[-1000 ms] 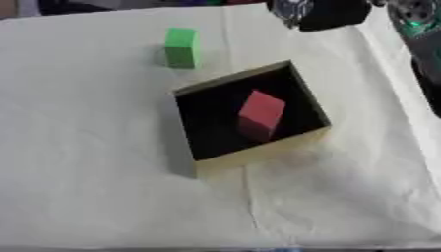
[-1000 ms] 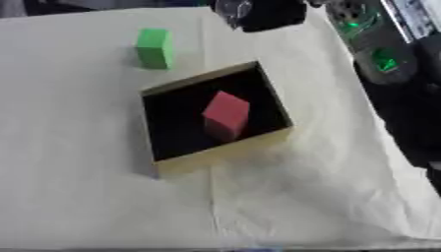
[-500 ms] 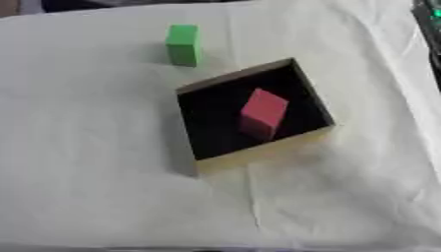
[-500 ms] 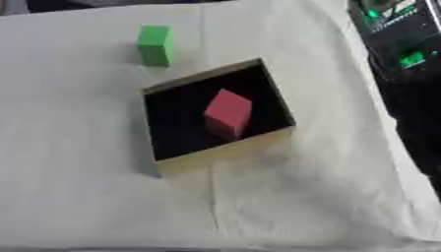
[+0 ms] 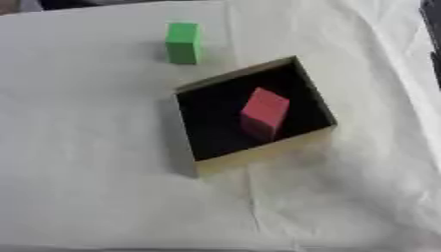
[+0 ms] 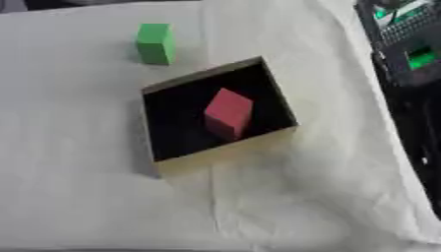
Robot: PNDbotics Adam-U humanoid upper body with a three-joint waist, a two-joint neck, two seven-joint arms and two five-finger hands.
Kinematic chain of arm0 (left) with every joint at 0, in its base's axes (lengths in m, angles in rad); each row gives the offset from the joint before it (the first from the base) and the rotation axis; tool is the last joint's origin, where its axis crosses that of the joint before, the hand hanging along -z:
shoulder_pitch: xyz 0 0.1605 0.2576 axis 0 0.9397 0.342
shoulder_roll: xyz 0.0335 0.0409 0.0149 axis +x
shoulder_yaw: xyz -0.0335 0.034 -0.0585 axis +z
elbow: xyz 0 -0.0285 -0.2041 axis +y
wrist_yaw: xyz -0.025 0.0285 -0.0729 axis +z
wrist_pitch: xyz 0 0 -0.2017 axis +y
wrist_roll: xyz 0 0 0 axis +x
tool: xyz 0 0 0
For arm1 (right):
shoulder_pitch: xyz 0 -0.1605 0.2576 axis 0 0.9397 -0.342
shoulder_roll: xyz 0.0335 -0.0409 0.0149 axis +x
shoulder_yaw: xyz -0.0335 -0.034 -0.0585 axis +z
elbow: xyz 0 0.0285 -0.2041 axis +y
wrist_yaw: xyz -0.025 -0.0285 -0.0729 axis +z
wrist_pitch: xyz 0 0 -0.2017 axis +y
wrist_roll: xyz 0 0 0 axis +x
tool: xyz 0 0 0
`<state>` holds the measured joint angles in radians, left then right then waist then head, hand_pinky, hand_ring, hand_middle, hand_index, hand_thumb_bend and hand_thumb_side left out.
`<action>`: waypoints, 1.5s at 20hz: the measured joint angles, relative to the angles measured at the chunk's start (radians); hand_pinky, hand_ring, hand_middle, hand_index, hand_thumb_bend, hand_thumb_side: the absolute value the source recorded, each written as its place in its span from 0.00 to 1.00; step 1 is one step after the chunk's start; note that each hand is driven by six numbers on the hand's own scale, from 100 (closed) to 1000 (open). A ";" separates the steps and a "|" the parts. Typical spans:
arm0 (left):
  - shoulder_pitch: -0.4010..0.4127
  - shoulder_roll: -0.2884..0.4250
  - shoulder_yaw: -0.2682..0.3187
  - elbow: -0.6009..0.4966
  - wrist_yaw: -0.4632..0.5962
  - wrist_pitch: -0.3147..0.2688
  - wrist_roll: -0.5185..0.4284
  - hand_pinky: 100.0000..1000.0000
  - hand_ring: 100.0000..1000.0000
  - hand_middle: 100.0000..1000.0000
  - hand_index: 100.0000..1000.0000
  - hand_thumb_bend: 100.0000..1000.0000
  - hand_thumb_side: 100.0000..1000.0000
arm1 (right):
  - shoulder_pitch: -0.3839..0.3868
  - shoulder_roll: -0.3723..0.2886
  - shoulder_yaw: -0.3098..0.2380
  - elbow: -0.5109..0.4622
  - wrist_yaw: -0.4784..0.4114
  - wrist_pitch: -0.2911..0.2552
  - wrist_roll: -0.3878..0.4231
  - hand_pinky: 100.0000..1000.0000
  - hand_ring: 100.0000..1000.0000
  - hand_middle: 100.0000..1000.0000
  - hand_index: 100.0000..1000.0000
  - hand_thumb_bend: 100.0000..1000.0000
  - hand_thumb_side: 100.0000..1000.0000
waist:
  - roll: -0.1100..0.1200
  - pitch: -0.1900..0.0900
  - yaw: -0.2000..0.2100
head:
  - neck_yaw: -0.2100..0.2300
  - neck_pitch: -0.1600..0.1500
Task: Pick up objects on the table and place them in the box.
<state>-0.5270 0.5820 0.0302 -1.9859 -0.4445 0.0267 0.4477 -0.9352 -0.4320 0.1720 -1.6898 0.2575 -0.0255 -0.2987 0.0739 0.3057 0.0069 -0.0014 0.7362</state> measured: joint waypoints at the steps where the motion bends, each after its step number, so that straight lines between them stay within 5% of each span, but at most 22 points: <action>1: -0.021 0.024 -0.011 0.000 -0.012 0.026 -0.043 0.74 0.65 0.68 0.88 0.04 0.71 | 0.001 0.004 -0.003 0.000 -0.004 -0.001 -0.004 0.79 0.77 0.77 0.99 0.00 1.00 | 0.000 0.002 -0.002 | 0.001 -0.002; 7: -0.170 0.142 -0.090 0.036 -0.112 0.135 -0.375 0.77 0.69 0.71 0.91 0.04 0.72 | 0.002 0.020 -0.013 -0.001 -0.005 -0.001 -0.015 0.79 0.77 0.77 0.99 0.00 1.00 | -0.001 0.005 -0.016 | 0.015 -0.016; 15: -0.400 0.150 -0.228 0.280 -0.228 0.069 -0.751 0.78 0.72 0.73 0.92 0.12 0.73 | 0.003 0.032 -0.018 -0.003 0.004 0.000 -0.019 0.80 0.77 0.78 0.99 0.00 1.00 | 0.004 0.009 -0.022 | 0.039 -0.021; 23: -0.552 0.045 -0.299 0.572 -0.328 -0.011 -0.897 0.80 0.77 0.82 1.00 0.25 0.72 | -0.006 0.044 -0.018 0.000 0.014 0.000 -0.010 0.80 0.77 0.78 0.99 0.00 1.00 | 0.003 0.016 -0.025 | 0.037 -0.026; 30: -0.610 -0.030 -0.311 0.718 -0.385 -0.069 -0.946 0.83 0.81 0.85 0.99 0.43 0.64 | -0.007 0.054 -0.017 0.002 0.018 0.000 -0.009 0.80 0.76 0.78 0.99 0.00 1.00 | -0.001 0.024 -0.028 | 0.037 -0.035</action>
<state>-1.1368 0.5517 -0.2805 -1.2680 -0.8292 -0.0420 -0.4978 -0.9424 -0.3780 0.1546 -1.6880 0.2759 -0.0258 -0.3076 0.0725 0.3294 -0.0214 0.0352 0.7007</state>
